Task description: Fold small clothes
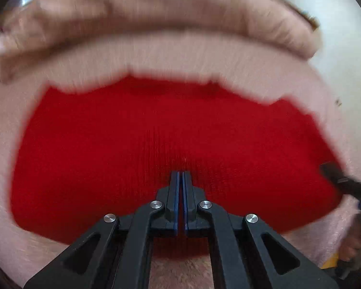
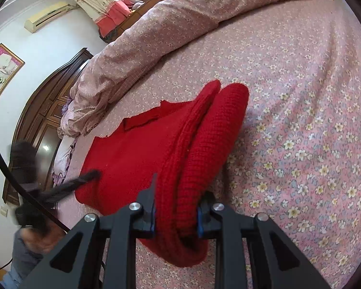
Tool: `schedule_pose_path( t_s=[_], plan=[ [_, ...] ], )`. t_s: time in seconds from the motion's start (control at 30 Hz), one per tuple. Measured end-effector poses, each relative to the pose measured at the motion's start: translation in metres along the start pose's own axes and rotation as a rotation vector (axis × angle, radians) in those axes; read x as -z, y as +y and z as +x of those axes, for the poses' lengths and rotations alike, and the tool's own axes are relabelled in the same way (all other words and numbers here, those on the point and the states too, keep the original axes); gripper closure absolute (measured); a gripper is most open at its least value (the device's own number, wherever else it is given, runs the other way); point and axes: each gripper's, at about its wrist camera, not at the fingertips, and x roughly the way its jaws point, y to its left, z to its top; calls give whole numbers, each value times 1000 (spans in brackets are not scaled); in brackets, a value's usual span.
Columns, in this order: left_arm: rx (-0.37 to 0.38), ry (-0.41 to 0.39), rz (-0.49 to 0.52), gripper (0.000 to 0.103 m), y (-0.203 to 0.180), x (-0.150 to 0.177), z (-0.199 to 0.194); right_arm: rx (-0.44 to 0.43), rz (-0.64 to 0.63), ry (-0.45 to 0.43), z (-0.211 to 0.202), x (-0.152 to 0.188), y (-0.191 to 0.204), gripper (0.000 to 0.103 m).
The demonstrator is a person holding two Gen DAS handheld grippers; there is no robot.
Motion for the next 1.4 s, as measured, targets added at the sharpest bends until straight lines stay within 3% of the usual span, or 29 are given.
schedule_pose_path(
  t_s=[0.07,0.17,0.27,0.33,0.47,0.57,0.63,0.7,0.73,0.8,0.87,0.93,1.07,1.23,1.33,1.4],
  plan=[
    [3,-54,15,103,0,6,2,-5,-9,3,-1,1,2,80],
    [-64,-67,86,103,-13,14,-2,5,-24,-6,-5,3,9,80],
    [-43,-53,89,103,-10,10,-2,5,-28,-27,-13,-3,22,80],
    [24,-24,54,103,2,4,-1,22,-56,-44,-19,-13,46,80],
    [187,3,-31,103,26,-2,-2,137,-171,-32,-12,-38,124,80],
    [384,-3,-223,103,75,-7,-36,263,-288,-6,2,-51,186,80],
    [428,-46,-320,103,113,-14,-66,335,-362,26,19,-57,225,80],
    [421,-104,-327,102,152,-22,-101,390,-400,64,38,-59,256,80],
    [398,-131,-301,96,164,-23,-112,415,-422,78,50,-60,271,80],
    [319,-193,-251,89,197,-17,-129,459,-465,101,75,-56,299,80],
    [248,-215,-268,88,233,-2,-128,483,-504,101,97,-49,324,80],
    [207,-166,-339,88,262,7,-118,483,-513,76,117,-38,341,80],
    [279,-77,-443,88,293,21,-102,368,-454,36,164,3,361,80],
    [192,-48,-389,88,289,30,-101,253,-481,-34,211,66,359,80],
    [214,-4,-404,88,298,35,-95,251,-502,-34,226,85,352,76],
    [235,13,-417,88,299,36,-91,233,-541,-37,226,88,357,66]
  ],
)
